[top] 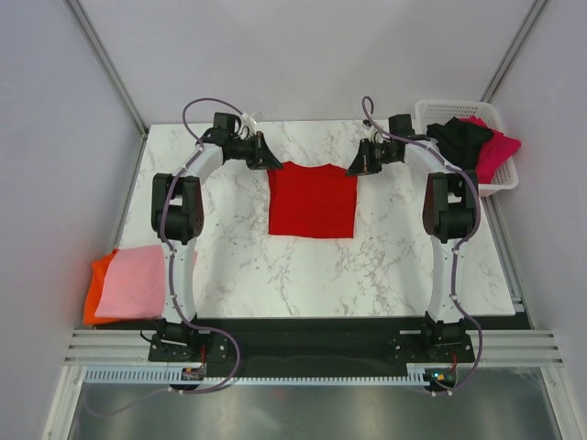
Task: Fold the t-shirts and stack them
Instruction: Fold the tshirt
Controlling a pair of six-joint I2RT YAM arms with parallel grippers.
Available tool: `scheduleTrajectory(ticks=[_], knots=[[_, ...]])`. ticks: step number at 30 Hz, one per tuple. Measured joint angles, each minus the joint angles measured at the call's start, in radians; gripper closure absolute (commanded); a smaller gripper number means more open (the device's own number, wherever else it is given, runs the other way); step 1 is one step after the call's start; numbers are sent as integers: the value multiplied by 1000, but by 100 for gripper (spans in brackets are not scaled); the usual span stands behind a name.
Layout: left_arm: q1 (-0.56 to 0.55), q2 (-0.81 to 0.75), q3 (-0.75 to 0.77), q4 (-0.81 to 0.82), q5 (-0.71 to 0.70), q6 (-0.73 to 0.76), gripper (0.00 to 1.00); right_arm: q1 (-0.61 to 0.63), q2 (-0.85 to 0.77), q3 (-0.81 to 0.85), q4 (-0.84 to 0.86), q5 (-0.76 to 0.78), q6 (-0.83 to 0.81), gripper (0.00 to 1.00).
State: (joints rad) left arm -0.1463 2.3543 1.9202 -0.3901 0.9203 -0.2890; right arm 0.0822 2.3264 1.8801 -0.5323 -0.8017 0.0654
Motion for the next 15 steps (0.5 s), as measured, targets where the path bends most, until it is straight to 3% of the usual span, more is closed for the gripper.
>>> scheduleTrajectory(ticks=[7,12,13,15], knots=[[1,-57,16,5,3,0,97,1,-24,34,28,-17,43,99],[5,9,134,9,-23,0,86,15,64,186,80,-18,70,95],[6,37,169,27,-37,0,67,19,100,230,100,-18,79,80],[8,102,238,49,-85,3,61,23,173,296,142,-11,93,65]])
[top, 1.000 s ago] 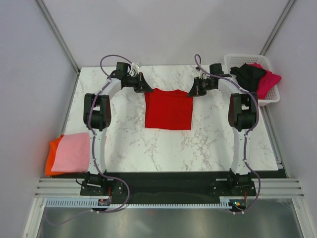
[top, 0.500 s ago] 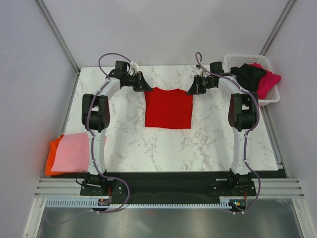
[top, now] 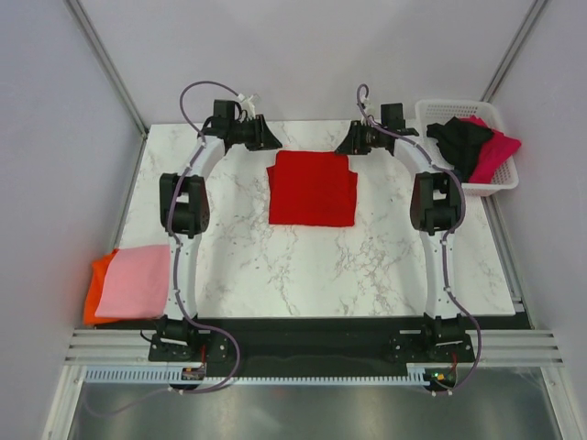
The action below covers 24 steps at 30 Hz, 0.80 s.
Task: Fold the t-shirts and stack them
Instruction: Fold the tshirt
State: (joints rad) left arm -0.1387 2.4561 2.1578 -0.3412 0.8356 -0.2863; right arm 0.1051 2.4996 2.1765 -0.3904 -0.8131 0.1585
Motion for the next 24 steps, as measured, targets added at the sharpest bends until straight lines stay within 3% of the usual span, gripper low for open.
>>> scheduleTrajectory(ticks=[2,7,13,19,24], knots=[[0,57,55,8,-62,6,53,4,57,34,24,15,5,54],[-4,79,55,-21,-228,37,43,-2,73,19,21,62,-10,40],[-10,-99,-130,-71,-359,74,37,-25,-124,-120,4,100,-53,36],[-13,-217,-209,-107,-330,78,33,-39,-338,-187,1,106,-80,38],[-10,-217,-270,-122,-213,67,32,-6,-391,-280,13,49,-57,39]])
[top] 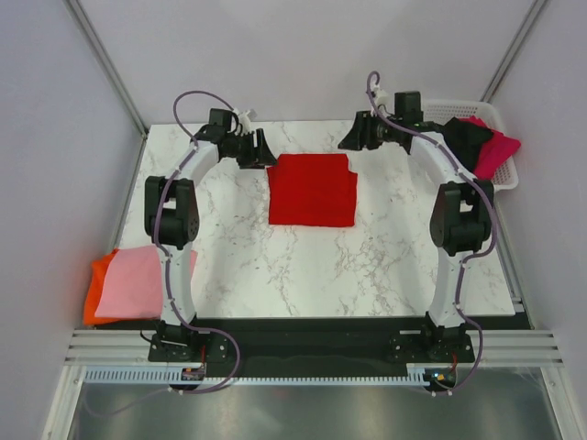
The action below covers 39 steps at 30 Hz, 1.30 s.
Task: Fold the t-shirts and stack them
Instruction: Fold the tshirt, then neatly place the folded tshirt to the corner
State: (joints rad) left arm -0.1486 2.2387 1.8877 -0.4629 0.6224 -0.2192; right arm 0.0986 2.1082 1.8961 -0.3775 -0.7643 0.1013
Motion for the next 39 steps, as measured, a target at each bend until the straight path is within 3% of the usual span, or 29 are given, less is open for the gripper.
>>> scheduleTrajectory(ticks=[9,10,11,24,27,30,34,36,39], knots=[[18,81,-40,-9,89,-52,28,82,169,-32,-46,-46,27,40],[20,90,-40,-6,94,-62,19,81,182,-32,-49,-46,29,40],[22,96,-41,-3,95,-69,18,80,192,-32,-51,-46,30,40],[4,161,-43,71,211,-146,28,71,245,-40,-61,-20,16,39],[-22,171,-53,95,247,-166,36,71,259,-55,-70,-16,6,39],[-54,183,-75,125,278,-196,53,71,259,-68,-67,-24,2,39],[-87,190,-119,137,297,-232,90,68,249,-92,-56,-40,-12,40],[-96,177,-156,144,312,-244,98,67,232,-116,-57,-40,-27,40],[-100,110,-244,129,295,-235,98,66,197,-157,-79,-38,-46,41]])
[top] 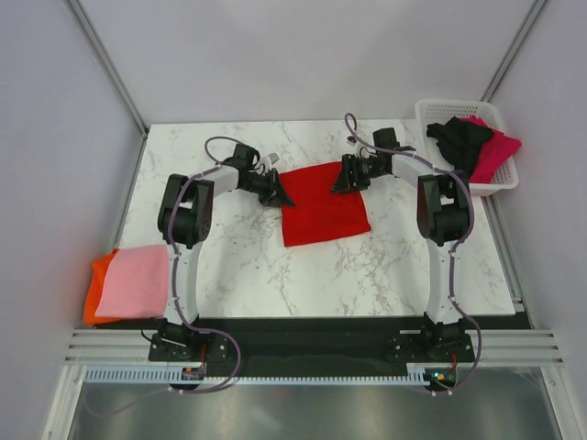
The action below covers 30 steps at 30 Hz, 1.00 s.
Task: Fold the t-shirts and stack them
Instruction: Neatly place the folded tshirt to the corner
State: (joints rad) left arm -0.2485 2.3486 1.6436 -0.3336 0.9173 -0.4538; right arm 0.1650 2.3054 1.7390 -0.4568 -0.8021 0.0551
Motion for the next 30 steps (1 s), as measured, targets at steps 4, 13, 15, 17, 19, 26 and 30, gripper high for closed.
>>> scheduleTrajectory(ticks=[4,13,15,17,19,26,30], knots=[[2,-138,-116,-106,-37,69,98,-10,-54,-40,-55,-2,-21,40],[34,-572,-407,-333,-159,298,98,-98,-260,43,-147,6,-112,40],[41,-634,-451,-396,-179,343,98,-113,-291,55,-149,14,-129,40],[45,-657,-463,-456,-188,392,98,-117,-308,55,-156,14,-139,40],[47,-659,-463,-518,-202,443,98,-114,-312,55,-166,14,-142,40],[73,-692,-462,-727,-294,597,98,-98,-378,-26,-195,20,-158,40],[108,-732,-407,-836,-368,667,98,-95,-462,-73,-201,21,-160,40]])
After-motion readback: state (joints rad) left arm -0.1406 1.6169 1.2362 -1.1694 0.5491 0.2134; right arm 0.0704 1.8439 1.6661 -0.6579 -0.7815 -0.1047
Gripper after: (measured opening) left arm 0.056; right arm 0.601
